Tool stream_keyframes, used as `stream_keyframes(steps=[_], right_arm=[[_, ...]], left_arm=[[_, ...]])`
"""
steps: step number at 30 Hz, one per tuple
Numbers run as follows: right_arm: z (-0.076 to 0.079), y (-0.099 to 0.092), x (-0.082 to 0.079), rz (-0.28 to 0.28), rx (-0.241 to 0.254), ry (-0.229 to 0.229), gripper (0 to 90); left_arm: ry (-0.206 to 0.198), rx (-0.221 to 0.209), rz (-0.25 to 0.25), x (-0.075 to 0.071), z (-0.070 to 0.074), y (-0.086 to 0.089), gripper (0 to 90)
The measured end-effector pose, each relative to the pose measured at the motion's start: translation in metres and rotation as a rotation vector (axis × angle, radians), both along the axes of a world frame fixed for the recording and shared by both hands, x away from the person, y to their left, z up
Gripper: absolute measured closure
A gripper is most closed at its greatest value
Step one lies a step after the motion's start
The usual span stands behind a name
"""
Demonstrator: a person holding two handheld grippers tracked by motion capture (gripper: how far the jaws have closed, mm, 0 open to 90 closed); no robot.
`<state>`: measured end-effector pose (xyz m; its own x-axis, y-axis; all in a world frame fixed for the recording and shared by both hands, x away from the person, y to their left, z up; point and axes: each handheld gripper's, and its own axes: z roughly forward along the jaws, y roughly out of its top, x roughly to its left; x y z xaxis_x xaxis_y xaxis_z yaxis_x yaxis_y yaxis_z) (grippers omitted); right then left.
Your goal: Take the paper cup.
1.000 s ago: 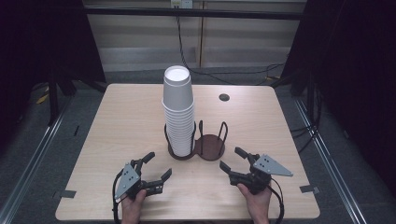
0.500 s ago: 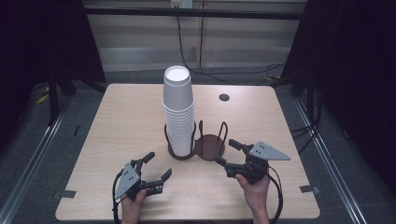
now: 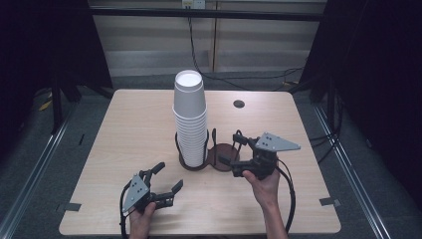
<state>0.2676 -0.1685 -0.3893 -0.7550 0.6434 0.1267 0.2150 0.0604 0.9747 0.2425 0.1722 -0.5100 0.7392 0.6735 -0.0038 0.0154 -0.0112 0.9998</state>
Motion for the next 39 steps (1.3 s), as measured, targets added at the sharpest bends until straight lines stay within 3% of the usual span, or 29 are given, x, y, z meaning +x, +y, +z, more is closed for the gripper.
stream_keyframes(steps=[24,39], right_arm=[[0.058,0.029,0.040,0.126,-0.035,0.002,14.8],[0.090,0.041,0.069,0.142,-0.092,0.017,13.3]], left_arm=[[-0.001,-0.001,-0.004,0.000,0.000,0.000,15.6],[-0.001,0.001,-0.007,0.000,0.000,0.000,15.6]])
